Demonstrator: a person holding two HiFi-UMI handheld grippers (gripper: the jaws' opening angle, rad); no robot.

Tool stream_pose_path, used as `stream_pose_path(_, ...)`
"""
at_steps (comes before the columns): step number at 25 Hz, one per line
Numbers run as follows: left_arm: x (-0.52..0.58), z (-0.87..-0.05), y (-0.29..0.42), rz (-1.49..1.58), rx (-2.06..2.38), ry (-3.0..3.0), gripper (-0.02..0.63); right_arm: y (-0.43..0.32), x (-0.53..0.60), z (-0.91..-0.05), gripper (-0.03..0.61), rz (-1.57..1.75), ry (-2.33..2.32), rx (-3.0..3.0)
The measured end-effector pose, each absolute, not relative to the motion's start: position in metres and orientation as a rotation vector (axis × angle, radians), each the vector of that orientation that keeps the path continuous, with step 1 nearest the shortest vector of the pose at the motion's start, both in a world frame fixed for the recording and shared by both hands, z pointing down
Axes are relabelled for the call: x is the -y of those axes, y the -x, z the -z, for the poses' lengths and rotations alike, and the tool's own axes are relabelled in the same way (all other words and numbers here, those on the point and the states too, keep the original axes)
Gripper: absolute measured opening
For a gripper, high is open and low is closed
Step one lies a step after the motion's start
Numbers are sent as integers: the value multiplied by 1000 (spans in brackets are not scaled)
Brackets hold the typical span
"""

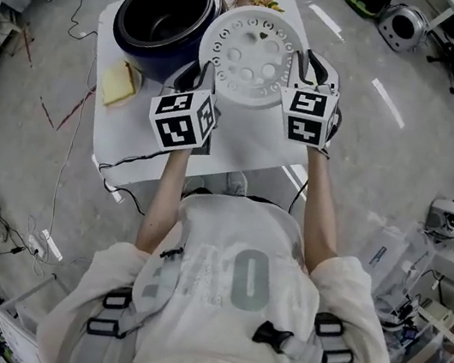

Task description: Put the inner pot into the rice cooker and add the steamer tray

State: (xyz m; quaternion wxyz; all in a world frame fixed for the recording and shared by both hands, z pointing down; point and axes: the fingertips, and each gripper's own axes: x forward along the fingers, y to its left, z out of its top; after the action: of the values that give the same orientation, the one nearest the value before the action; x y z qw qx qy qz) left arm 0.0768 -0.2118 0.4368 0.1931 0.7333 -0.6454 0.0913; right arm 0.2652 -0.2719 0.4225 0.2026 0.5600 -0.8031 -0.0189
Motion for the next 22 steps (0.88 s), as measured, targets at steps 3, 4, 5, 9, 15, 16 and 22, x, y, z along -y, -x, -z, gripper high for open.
stream_pose_path(3,221,-403,-66,-224,1865,-2101,91,-255,280,-392,87,96,-1588,2290)
stream_pose_path(4,223,-393,-62,-213,1882,-2109,91,-251,282,-383,87,109,-1588,2303)
stream_pose_path(5,225,-384,-57,-204,1898,-2116,91,-246,285,-375,89,122,-1587,2314)
stream_pose_path(9,234,-354,-29,-176,1964,-2122,90,-216,296,-346,92,162,-1570,2361)
stream_pose_path(15,253,-320,27,-163,2054,-2106,86,-159,315,-320,98,173,-1524,2433)
stream_pose_path(16,257,-316,36,-166,2065,-2105,87,-150,320,-317,98,166,-1518,2441)
stream_pose_path(22,283,-303,86,-202,2107,-2089,87,-97,349,-310,98,141,-1505,2446)
